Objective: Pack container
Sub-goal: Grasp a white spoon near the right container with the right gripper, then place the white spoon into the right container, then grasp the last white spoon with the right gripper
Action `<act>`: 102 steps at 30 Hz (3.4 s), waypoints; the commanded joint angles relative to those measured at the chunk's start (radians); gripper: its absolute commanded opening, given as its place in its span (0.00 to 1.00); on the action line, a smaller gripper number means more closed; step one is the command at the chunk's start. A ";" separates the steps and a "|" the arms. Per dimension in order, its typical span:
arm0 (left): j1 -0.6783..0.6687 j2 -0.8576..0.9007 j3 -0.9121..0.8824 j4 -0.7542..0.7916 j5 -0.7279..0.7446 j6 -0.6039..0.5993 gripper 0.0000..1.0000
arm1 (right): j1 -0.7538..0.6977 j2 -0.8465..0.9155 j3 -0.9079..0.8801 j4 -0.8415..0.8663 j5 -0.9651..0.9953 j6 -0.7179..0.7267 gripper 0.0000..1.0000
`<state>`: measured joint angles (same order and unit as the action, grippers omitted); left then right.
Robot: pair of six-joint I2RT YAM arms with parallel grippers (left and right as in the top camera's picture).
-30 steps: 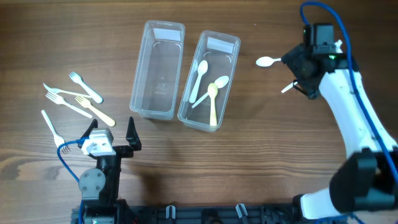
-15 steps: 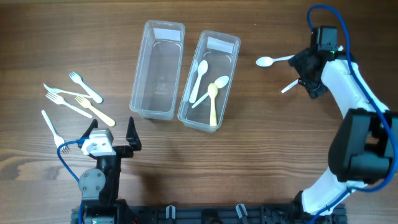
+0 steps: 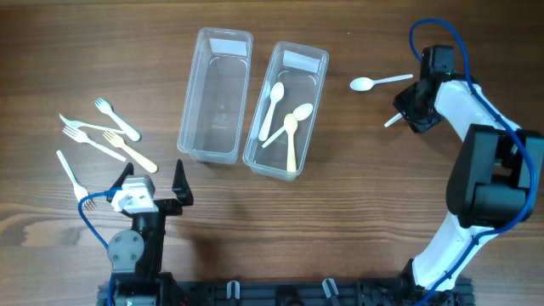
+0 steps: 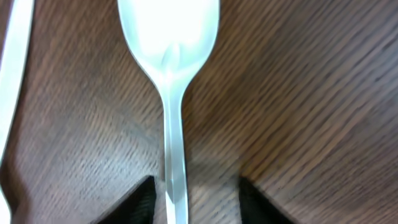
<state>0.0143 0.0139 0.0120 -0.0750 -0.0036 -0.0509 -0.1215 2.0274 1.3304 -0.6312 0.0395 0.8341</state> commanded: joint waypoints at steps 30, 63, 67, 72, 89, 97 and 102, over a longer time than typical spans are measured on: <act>0.006 -0.007 -0.006 0.003 -0.009 -0.010 1.00 | 0.281 -0.653 -0.002 -0.245 -0.100 -0.255 0.04; 0.006 -0.007 -0.006 0.003 -0.009 -0.010 1.00 | 0.617 -0.657 -0.002 -0.128 0.683 -0.774 1.00; 0.006 -0.007 -0.006 0.003 -0.009 -0.010 1.00 | 0.469 -0.638 -0.002 -0.029 0.424 -0.756 1.00; 0.006 -0.007 -0.006 0.003 -0.009 -0.010 1.00 | 0.303 -0.526 -0.002 0.209 0.126 -0.853 1.00; 0.006 -0.007 -0.006 0.003 -0.009 -0.010 1.00 | 0.146 0.074 -0.002 0.563 0.079 -0.887 1.00; 0.006 -0.007 -0.006 0.003 -0.009 -0.010 1.00 | 0.141 0.153 -0.002 0.481 0.034 -0.883 1.00; 0.006 -0.007 -0.006 0.003 -0.009 -0.010 1.00 | 0.140 0.151 -0.002 0.290 0.034 -0.791 1.00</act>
<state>0.0143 0.0139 0.0120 -0.0750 -0.0036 -0.0509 0.0177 2.1399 1.3659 -0.2443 0.0704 0.0029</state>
